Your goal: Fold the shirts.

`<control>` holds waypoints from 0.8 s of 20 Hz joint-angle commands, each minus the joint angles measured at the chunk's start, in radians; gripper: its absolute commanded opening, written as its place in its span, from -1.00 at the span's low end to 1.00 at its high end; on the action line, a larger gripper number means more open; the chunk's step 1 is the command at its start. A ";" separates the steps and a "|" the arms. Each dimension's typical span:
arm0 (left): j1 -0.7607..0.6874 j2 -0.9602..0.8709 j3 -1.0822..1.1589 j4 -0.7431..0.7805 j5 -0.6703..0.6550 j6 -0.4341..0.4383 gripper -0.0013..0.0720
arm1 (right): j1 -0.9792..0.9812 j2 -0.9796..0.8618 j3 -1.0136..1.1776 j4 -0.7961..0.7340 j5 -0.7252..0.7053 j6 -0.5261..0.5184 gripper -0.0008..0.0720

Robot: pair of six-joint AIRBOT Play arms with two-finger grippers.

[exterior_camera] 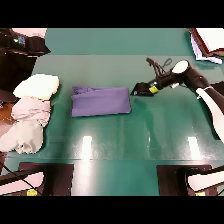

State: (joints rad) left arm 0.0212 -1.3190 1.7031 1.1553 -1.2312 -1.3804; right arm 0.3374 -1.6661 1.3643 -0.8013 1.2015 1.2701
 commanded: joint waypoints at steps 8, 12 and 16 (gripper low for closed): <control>-0.029 0.000 -0.026 -0.003 0.027 0.027 -0.90 | 0.117 -0.173 -0.074 0.346 -0.117 -0.111 0.84; -0.029 0.000 -0.026 -0.004 0.026 0.026 -0.90 | 0.165 -0.173 -0.021 0.335 -0.192 -0.113 0.00; -0.029 0.000 -0.026 -0.016 0.013 0.026 -0.90 | 0.166 -0.158 0.074 0.312 -0.211 -0.131 -0.94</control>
State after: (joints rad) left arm -0.0067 -1.3190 1.6779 1.1465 -1.2068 -1.3556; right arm 0.4957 -1.8347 1.3849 -0.4808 1.0161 1.1492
